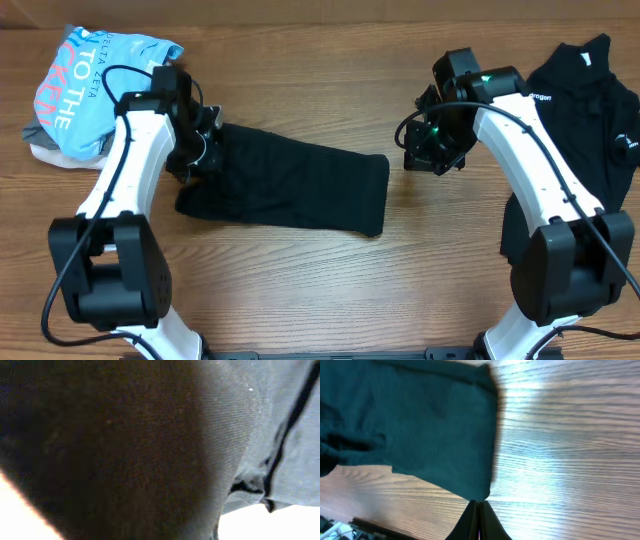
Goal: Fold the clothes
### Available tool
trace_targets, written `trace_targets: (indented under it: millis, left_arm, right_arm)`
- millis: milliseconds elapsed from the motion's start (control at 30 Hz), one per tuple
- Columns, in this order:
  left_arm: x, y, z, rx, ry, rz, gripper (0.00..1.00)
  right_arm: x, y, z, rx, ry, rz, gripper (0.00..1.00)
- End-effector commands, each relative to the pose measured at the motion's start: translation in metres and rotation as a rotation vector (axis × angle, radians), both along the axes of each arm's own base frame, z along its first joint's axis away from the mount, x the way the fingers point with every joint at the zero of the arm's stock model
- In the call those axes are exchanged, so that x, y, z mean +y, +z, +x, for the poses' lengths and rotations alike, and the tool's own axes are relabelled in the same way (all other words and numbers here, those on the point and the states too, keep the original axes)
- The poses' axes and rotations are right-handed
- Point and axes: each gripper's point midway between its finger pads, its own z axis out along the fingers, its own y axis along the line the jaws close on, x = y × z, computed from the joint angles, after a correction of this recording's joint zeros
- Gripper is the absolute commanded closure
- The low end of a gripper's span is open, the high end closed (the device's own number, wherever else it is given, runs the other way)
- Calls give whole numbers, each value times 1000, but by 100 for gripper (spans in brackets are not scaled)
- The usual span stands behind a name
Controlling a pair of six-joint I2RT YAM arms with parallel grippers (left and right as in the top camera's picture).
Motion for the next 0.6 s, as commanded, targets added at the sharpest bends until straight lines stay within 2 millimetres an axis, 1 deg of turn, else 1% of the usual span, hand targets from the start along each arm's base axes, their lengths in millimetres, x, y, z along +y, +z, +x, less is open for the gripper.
trace_targets:
  millis: [0,100,133,200,233,300,367,400,467,500,533,567]
  left_arm:
    - [5,34,8,-82,37,11,96]
    - [3,46,4,-93,32,11,96]
    - [3,48,2,-92,32,12,96]
    - [3,50,0,-89,32,13,96]
    - [5,53,1,-91,34,21,96]
    - [7,58,2,-98,36,35,96]
    - [7,68,3,-106,36,35,96]
    - [7,76,4,-111,34,35,96]
    - [8,82,4,-115,35,39,96]
    - [8,86,4,-117,35,42,96]
    - [8,88,4,-120,35,41,96]
    - [6,90,5,-127,31,36,96]
  right_arm:
    - [18,-4,-14,24,53,25,96]
    - [40,-2,-20,22,100,70,96]
    - [51,0,-21,9,117,89,96]
    - [62,-1,-20,-9,126,95,96]
    - [72,-4,-19,-25,133,103,96]
    - [79,-8,-18,-36,125,108,96]
    - [87,-18,-16,-49,105,118,96]
    - [90,-26,-13,-57,84,125,96]
    - [91,-37,-11,-59,54,131,96]
    - [91,-47,-11,-61,36,139,96]
    - [92,-50,-11,-60,28,144,96]
    - [95,-60,-12,-62,27,167,96]
